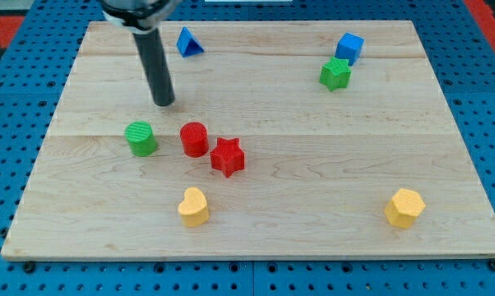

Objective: Separate the red star and red circle

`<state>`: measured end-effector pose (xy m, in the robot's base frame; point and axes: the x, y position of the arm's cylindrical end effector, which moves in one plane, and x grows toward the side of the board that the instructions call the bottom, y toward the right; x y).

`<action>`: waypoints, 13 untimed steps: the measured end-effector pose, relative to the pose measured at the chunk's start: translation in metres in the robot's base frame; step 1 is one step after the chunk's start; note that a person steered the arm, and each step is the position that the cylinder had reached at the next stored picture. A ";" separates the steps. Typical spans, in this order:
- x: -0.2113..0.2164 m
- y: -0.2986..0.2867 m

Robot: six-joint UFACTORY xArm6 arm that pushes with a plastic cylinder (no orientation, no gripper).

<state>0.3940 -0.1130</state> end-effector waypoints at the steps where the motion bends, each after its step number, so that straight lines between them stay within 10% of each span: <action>1: 0.021 -0.051; 5: 0.053 0.023; 13: 0.133 -0.127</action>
